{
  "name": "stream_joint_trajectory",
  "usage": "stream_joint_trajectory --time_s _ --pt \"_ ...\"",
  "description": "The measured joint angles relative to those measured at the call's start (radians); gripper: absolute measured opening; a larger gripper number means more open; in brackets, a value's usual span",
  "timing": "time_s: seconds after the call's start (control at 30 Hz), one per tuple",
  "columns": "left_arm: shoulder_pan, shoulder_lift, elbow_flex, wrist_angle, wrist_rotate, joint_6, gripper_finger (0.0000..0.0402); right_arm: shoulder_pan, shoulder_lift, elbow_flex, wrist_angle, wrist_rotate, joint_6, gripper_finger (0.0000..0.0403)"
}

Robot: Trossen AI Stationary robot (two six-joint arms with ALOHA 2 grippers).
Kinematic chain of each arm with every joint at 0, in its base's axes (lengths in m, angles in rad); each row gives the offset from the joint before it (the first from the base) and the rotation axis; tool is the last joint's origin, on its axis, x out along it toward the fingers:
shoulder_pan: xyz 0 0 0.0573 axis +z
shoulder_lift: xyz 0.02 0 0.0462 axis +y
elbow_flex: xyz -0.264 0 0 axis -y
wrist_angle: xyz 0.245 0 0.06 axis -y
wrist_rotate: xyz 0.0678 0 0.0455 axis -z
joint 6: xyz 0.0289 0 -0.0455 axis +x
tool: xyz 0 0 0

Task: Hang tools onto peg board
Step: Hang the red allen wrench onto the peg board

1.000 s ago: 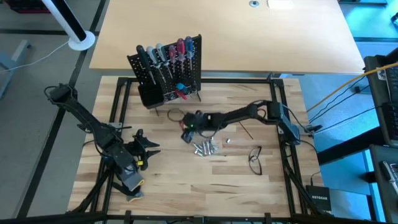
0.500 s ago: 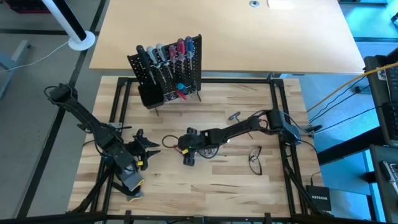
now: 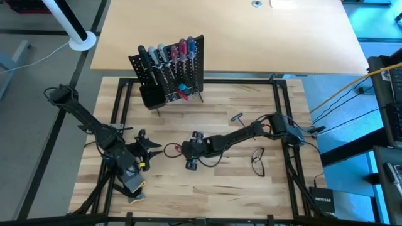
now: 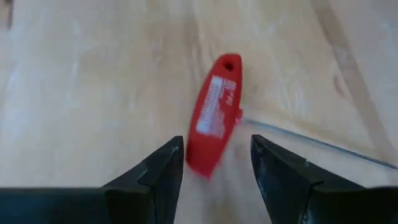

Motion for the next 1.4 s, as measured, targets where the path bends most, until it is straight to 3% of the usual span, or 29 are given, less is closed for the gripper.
stream_joint_trajectory --time_s 0.17,0.37,0.63,1.0,1.2,1.4 --pt "0.023 0.000 0.000 0.011 0.000 0.011 0.0115 -0.013 0.048 0.001 0.089 -0.039 0.007 0.0188" --pt "0.023 0.002 0.000 0.011 0.000 0.005 0.0115 -0.011 0.058 0.005 0.066 -0.040 0.003 0.0178" --pt "0.023 0.005 0.000 0.011 0.000 -0.009 0.0115 -0.010 0.060 0.004 0.060 -0.035 -0.030 0.0075" --pt "0.013 0.005 0.000 0.024 0.001 0.019 0.0115 0.010 0.041 0.040 0.010 -0.030 -0.069 0.0075" --pt "-0.011 0.004 0.000 0.142 0.009 0.152 0.0115 0.049 0.024 0.074 0.005 -0.044 -0.123 0.0077" --pt "-0.035 0.007 0.009 0.151 0.038 0.286 0.0115 0.054 0.007 0.076 0.011 -0.047 -0.134 0.0077"
